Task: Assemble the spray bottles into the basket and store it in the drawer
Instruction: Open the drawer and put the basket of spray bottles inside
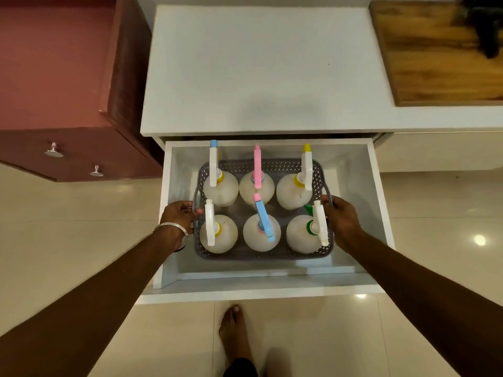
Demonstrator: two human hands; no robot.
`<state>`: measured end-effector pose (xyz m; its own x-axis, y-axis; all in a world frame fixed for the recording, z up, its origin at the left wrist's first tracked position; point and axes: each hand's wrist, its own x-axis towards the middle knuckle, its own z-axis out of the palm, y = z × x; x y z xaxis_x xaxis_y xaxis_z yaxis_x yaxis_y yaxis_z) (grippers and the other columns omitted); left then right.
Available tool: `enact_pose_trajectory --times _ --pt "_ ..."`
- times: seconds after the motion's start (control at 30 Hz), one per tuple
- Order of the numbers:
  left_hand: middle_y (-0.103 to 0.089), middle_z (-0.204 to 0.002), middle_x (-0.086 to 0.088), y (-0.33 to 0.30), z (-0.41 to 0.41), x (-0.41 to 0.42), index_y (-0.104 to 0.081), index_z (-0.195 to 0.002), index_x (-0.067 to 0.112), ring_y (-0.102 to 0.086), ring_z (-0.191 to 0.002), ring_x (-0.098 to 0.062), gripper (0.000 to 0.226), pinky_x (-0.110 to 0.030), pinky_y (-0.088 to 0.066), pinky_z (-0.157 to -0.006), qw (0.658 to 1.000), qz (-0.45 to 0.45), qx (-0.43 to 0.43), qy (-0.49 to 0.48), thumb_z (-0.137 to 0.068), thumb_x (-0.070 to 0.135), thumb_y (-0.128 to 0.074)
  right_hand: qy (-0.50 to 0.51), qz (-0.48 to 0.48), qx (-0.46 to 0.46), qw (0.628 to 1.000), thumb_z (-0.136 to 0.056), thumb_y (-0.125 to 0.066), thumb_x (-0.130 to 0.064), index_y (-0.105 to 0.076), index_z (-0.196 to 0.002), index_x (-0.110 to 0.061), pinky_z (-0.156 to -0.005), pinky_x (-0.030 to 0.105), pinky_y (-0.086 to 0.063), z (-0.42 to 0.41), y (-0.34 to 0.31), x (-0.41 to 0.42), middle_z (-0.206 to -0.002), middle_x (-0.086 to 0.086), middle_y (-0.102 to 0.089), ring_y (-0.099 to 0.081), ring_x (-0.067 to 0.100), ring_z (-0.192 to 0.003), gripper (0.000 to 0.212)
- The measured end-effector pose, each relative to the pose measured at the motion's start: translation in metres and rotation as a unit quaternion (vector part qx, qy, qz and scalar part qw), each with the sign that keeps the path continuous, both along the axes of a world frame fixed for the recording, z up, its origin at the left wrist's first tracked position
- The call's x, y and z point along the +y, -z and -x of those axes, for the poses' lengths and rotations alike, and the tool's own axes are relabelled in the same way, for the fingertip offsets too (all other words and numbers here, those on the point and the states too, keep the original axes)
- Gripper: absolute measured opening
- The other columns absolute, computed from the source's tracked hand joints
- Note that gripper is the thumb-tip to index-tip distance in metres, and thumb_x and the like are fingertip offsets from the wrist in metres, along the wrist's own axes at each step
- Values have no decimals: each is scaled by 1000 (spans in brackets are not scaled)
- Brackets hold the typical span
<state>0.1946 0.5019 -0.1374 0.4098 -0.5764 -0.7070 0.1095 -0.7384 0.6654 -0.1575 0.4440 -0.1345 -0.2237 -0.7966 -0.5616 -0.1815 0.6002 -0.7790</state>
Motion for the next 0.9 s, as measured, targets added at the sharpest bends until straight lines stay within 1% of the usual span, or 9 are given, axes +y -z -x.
enact_pose_trajectory --times 0.1,0.27,0.4,0.5,0.53,0.6,0.67,0.8,0.9 --pt "-63 -76 -8 26 2 -4 -60 -79 18 -60 -72 -26 27 -41 -54 -70 1000 -27 -14 10 -89 -6 -54 10 -13 -6 1000 -97 -58 -15 -70 -87 -24 -71 32 -54 -3 22 -1 -84 1 -71 -67 19 -79 19" --pt "-67 -76 -9 55 -2 -10 -63 -74 21 -65 -76 -32 30 -54 -56 -79 997 -60 -41 26 -87 -5 -55 10 -30 2 999 -96 -57 -12 -69 -84 -27 -75 35 -54 -7 50 -9 -86 1 -70 -67 22 -82 23" --pt "-68 -76 -8 69 -3 -13 -64 -72 21 -67 -84 -37 29 -54 -57 -81 996 -71 -43 28 -86 -4 -58 -7 -47 8 999 -94 -57 -11 -67 -87 -26 -82 39 -56 -5 67 -14 -92 3 -70 -67 25 -90 20" --pt "-70 -90 -16 75 -1 -15 -66 -81 15 -66 -94 -41 18 -56 -55 -85 996 -74 -41 30 -87 0 -60 -20 -58 17 998 -95 -56 -11 -67 -98 -19 -90 45 -55 -3 78 -16 -101 8 -69 -66 30 -97 13" --pt "-70 -96 -19 77 -1 -15 -67 -86 13 -66 -96 -41 14 -57 -54 -86 996 -72 -39 31 -87 1 -61 -21 -61 23 998 -95 -56 -12 -66 -102 -17 -91 46 -55 -3 81 -16 -103 9 -69 -66 31 -98 13" --pt "-70 -99 -21 80 -1 -17 -67 -91 12 -66 -98 -42 13 -58 -54 -86 996 -70 -37 31 -88 2 -60 -20 -65 32 997 -96 -55 -14 -65 -109 -15 -93 47 -54 -2 87 -17 -107 12 -68 -64 30 -99 16" --pt "-71 -96 -18 82 -1 -18 -67 -89 14 -66 -98 -41 15 -58 -54 -86 996 -70 -40 33 -89 1 -58 -19 -71 40 997 -97 -54 -14 -65 -112 -12 -91 46 -54 -4 92 -19 -107 11 -67 -63 28 -96 19" --pt "-70 -100 -20 85 -2 -18 -66 -82 16 -65 -99 -41 16 -58 -53 -88 996 -71 -35 31 -87 2 -61 -10 -80 44 996 -94 -54 -12 -65 -104 -18 -85 42 -55 -6 100 -20 -96 3 -66 -63 23 -90 16" --pt "-70 -100 -20 86 -2 -17 -66 -79 18 -65 -98 -42 18 -58 -54 -86 996 -72 -39 30 -87 2 -62 -11 -81 52 995 -95 -53 -13 -65 -102 -18 -79 39 -53 -7 103 -22 -93 1 -66 -63 20 -85 15"
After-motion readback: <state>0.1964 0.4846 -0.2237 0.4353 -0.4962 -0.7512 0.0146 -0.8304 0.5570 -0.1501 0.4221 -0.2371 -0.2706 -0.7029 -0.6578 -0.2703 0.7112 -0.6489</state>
